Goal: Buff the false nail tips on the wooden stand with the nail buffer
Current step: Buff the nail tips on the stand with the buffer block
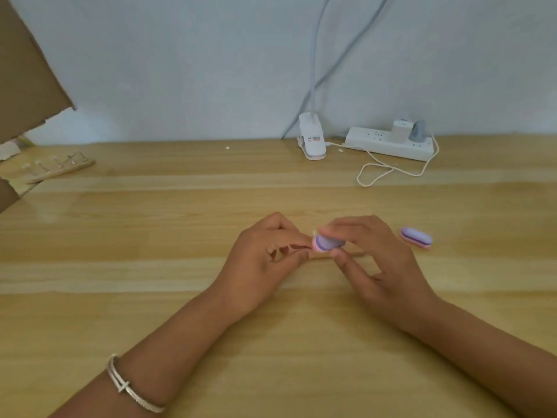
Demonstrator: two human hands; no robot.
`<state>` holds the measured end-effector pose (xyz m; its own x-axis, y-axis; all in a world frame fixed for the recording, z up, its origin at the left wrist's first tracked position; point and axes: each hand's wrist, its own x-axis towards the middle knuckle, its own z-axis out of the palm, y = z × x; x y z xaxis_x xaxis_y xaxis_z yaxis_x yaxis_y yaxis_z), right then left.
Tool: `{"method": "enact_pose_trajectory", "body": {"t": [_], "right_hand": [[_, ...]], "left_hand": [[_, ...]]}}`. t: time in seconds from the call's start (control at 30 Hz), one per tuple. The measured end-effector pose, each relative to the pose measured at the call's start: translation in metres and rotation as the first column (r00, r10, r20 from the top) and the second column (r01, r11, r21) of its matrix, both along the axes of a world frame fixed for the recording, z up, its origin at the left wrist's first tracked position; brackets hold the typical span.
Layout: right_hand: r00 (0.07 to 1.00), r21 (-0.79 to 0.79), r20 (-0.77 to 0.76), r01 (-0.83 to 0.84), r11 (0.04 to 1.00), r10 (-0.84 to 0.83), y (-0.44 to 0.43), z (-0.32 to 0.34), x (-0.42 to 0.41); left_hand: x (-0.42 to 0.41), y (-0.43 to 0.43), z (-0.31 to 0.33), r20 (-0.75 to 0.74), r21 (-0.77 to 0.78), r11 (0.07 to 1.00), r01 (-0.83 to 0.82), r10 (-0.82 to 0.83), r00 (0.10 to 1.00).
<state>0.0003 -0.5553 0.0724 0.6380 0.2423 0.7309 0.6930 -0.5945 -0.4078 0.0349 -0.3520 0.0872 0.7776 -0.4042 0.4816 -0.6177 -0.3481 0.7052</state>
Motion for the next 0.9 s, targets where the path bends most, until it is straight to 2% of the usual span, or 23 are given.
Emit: {"method": "enact_pose_trajectory", "body": {"t": [0.17, 0.3, 0.47, 0.57, 0.7, 0.9], "right_hand": [[1.0, -0.017, -0.023, -0.014, 1.0, 0.013, -0.003, 0.002, -0.003], [0.999, -0.06, 0.027, 0.028, 0.998, -0.027, -0.004, 0.0, -0.003], [0.996, -0.125, 0.086, 0.009, 0.992, 0.002, -0.005, 0.001, -0.002], [0.995, -0.146, 0.095, 0.05, 0.988, -0.036, -0.009, 0.005, -0.001], [0.991, -0.174, 0.135, 0.012, 0.985, 0.012, -0.006, 0.005, -0.007], [0.979, -0.218, 0.187, 0.116, 0.969, -0.075, -0.011, 0.012, -0.006]], "left_hand": [[-0.005, -0.005, 0.005, -0.028, -0.023, 0.999, 0.049, -0.049, 0.998], [-0.008, -0.003, 0.003, 0.009, 0.011, 0.998, 0.063, -0.064, 0.998], [-0.006, -0.004, 0.001, 0.001, 0.036, 0.997, 0.072, -0.072, 0.997], [-0.004, -0.004, 0.0, -0.038, 0.012, 0.998, 0.067, -0.067, 0.997], [-0.007, -0.006, 0.0, -0.038, -0.003, 0.993, 0.115, -0.115, 0.993], [-0.008, -0.007, -0.002, -0.064, -0.007, 0.993, 0.119, -0.119, 0.991]]}}
